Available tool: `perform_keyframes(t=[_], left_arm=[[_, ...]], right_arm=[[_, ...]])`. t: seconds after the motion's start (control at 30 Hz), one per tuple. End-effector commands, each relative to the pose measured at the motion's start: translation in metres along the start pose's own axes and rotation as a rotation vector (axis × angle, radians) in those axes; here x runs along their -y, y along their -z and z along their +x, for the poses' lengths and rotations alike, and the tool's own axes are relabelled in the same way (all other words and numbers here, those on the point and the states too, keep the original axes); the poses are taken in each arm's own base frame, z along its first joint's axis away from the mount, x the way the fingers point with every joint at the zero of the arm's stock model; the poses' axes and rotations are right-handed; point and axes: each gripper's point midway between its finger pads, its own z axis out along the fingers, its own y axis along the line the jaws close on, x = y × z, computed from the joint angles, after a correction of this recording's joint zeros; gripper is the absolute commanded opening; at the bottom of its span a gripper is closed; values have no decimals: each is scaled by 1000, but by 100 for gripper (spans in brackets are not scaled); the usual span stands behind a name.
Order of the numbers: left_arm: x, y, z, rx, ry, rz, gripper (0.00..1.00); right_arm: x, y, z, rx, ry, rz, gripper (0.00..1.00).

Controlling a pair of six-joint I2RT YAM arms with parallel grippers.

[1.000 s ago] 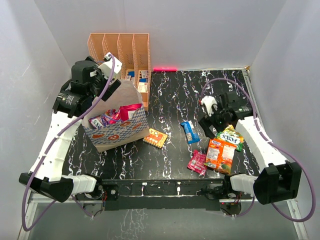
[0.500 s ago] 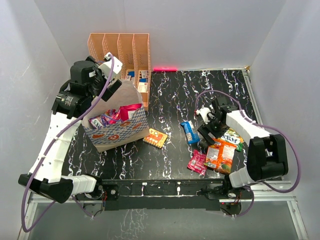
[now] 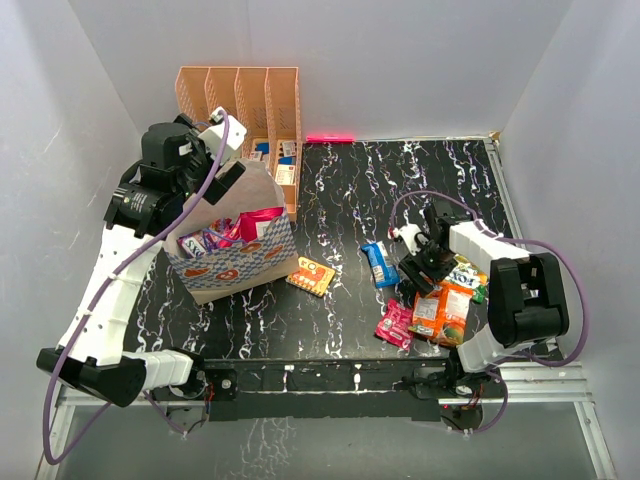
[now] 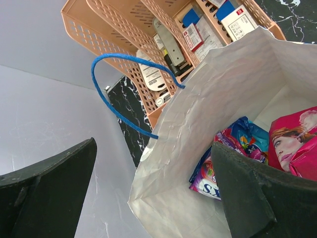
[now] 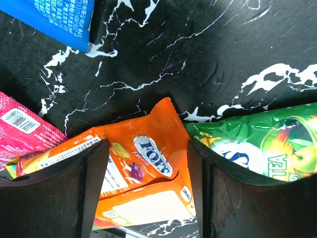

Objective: Place the snacks into the paper bag
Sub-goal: Pick up the snack from the center of the board.

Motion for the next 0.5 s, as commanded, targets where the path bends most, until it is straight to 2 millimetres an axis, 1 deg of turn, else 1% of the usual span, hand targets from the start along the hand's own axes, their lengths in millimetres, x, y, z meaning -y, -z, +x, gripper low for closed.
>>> perform_keyframes(t=[0.0, 0.23, 0.33, 0.47], left_arm=[[-2, 15, -5, 35, 18, -4, 98], [-1, 16, -4, 36, 18, 2, 98], [-2, 17, -5, 38, 17, -2, 98], [-4, 18, -7, 44, 18, -8, 98]], right_arm=[[4, -6, -1, 22, 13, 1, 64], [4, -13, 0, 28, -8, -23, 49], [6, -13, -2, 34, -17, -23, 41], [7, -8, -9, 54, -20, -30, 31]])
